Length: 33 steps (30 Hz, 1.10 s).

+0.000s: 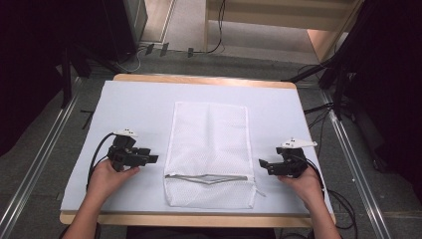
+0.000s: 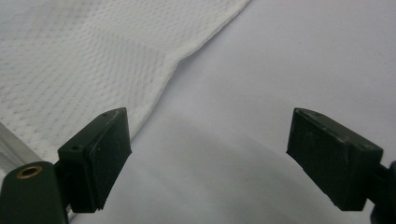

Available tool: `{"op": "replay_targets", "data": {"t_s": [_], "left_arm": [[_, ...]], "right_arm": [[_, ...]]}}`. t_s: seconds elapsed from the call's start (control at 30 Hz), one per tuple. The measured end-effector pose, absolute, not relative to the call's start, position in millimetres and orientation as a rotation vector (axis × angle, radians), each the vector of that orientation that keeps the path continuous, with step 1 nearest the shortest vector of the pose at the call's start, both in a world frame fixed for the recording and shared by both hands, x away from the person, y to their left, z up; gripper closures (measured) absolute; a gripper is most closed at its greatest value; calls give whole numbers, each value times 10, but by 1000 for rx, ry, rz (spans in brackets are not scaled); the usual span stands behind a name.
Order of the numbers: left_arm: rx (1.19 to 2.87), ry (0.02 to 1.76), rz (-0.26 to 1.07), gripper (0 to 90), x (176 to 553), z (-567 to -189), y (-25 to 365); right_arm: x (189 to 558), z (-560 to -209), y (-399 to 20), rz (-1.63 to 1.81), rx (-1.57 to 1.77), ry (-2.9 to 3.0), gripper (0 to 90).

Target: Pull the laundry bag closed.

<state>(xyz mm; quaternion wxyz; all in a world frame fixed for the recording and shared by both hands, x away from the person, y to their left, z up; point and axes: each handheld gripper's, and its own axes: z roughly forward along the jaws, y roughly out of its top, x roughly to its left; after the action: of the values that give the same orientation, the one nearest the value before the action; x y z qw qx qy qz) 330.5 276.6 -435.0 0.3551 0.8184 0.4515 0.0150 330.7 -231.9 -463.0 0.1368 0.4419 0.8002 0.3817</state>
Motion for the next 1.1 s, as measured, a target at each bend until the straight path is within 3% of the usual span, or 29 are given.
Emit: {"op": "replay_targets", "data": {"t_s": [0.17,0.33,0.4,0.47,0.57,0.87,1.1], "left_arm": [[2132,1100,75,509,3262,-4372,2783],[2128,1133,58,492,3278,-4374,2773],[2125,1152,52,478,3288,-4375,2771],[2133,1156,58,474,3299,-4376,2776],[2115,1217,-3,399,3342,-4404,2802],[2110,1198,-12,364,3345,-4417,2804],[2107,1197,-14,365,3340,-4420,2808]], "right_arm": [[3282,-4625,-2308,1120,1249,2332,150],[3266,-4608,-2317,1157,1260,2361,390],[3263,-4604,-2314,1119,1305,2375,435],[3262,-4605,-2311,1109,1322,2374,448],[3260,-4601,-2311,1106,1353,2372,463],[3231,-4524,-2269,1146,1337,2355,520],[3239,-4515,-2294,1151,1352,2348,514]]}}
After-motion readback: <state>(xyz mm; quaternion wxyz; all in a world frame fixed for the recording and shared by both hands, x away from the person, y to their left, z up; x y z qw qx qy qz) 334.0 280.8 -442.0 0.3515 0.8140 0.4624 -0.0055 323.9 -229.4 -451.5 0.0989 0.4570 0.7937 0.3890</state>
